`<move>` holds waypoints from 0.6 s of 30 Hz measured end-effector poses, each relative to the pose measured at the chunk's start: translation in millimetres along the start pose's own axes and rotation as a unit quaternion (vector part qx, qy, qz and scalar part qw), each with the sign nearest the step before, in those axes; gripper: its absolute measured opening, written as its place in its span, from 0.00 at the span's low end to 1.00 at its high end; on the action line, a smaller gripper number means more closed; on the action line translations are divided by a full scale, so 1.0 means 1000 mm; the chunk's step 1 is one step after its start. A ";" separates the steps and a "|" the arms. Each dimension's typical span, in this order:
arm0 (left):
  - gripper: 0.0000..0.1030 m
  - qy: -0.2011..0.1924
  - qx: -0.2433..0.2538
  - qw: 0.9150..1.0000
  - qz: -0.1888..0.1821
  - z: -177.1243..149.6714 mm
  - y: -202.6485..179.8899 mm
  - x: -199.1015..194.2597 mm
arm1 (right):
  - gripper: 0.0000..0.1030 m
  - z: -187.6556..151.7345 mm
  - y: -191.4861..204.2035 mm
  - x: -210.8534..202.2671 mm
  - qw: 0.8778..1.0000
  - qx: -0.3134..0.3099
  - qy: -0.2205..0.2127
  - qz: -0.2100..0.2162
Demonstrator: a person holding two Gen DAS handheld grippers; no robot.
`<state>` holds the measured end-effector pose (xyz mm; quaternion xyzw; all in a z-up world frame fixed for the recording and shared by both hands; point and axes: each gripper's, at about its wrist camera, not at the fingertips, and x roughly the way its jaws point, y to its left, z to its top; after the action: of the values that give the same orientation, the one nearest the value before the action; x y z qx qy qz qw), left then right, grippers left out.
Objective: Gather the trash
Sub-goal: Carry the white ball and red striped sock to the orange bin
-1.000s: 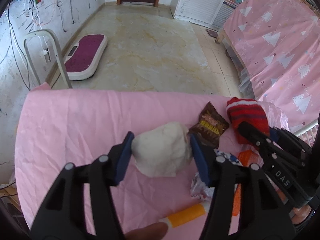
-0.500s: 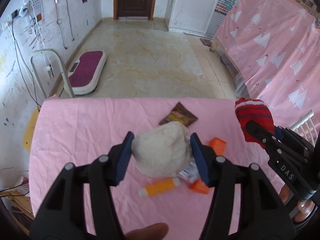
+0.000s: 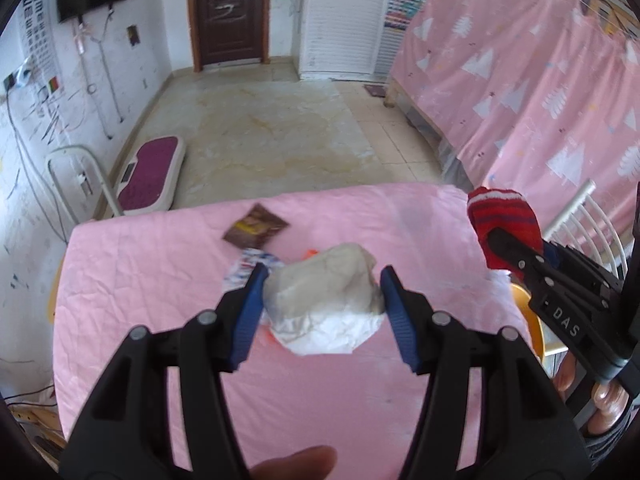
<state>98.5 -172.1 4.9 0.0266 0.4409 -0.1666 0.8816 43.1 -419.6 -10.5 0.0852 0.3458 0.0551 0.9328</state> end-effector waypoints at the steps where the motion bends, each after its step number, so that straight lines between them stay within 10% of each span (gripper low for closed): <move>1: 0.54 0.000 0.006 1.000 -0.002 -0.001 -0.008 -0.001 | 0.14 -0.002 -0.008 -0.006 1.000 0.005 -0.003 -0.004; 18: 0.54 0.021 0.102 0.994 -0.038 -0.016 -0.134 0.016 | 0.14 -0.047 -0.113 -0.072 0.994 0.082 -0.041 -0.060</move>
<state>52.9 -300.2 -4.1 0.1032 0.4406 -0.2434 0.8579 -37.2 -536.3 -21.6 0.1424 0.3149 -0.0332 0.9378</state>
